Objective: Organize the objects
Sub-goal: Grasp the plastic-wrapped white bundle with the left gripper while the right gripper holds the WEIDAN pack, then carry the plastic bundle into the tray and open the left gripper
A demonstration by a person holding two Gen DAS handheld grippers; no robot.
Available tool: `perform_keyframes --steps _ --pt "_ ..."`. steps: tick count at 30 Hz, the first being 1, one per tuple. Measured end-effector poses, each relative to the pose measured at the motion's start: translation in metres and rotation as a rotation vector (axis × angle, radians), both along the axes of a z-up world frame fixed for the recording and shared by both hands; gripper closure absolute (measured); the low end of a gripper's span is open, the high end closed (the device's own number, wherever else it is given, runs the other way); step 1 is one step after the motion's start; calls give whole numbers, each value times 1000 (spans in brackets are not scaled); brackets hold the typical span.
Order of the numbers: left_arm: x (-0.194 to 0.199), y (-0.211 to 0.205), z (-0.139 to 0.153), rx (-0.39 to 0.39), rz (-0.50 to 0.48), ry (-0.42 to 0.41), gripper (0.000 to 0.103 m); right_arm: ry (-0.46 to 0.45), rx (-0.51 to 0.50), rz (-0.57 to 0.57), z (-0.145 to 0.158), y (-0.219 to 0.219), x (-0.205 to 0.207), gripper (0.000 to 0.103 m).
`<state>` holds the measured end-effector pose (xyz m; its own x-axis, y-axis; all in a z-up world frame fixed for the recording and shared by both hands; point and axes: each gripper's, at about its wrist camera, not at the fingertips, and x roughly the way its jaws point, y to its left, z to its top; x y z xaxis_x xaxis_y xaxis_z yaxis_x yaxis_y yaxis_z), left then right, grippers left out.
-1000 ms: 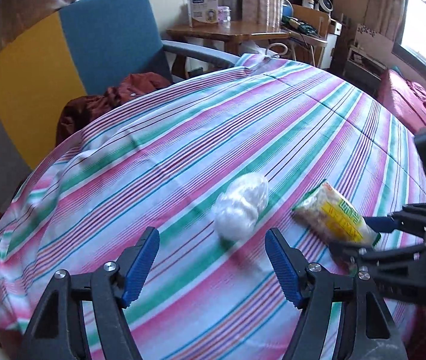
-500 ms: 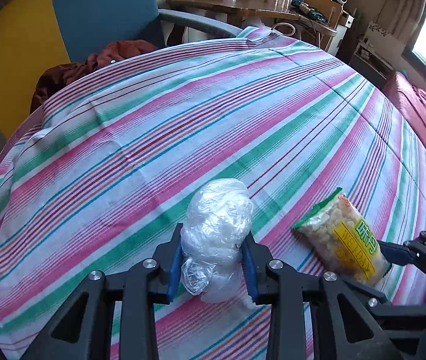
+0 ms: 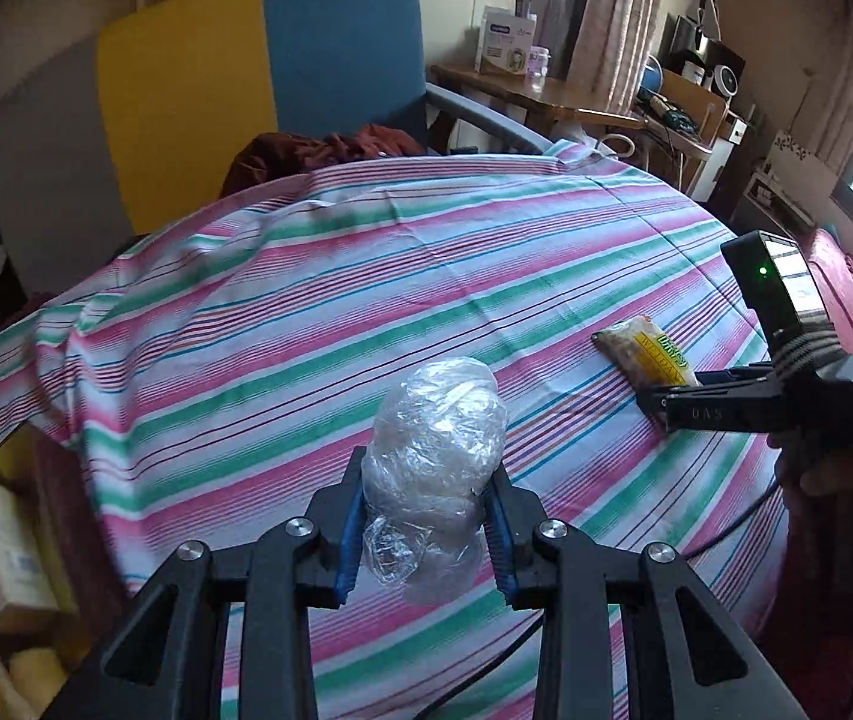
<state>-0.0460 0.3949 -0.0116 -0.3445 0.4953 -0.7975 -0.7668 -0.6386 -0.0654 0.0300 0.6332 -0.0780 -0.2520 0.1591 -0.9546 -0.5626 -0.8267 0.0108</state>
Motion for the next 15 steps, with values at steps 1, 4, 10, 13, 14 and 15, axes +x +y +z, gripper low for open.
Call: perform_keyframes --steps 1,4,10,13,14,15 --pt "4 -14 4 3 14 23 68 0 3 1 0 0 0 51" --pt "10 -48 11 7 57 64 68 0 14 7 0 1 1 51" --pt "15 -110 18 17 156 105 68 0 42 17 0 3 3 51" --pt "15 -134 18 19 191 108 68 1 57 23 1 5 4 51" --pt "15 -141 17 19 203 109 68 1 60 25 1 5 5 51" --pt "14 -150 16 18 217 108 68 2 65 27 1 6 5 51"
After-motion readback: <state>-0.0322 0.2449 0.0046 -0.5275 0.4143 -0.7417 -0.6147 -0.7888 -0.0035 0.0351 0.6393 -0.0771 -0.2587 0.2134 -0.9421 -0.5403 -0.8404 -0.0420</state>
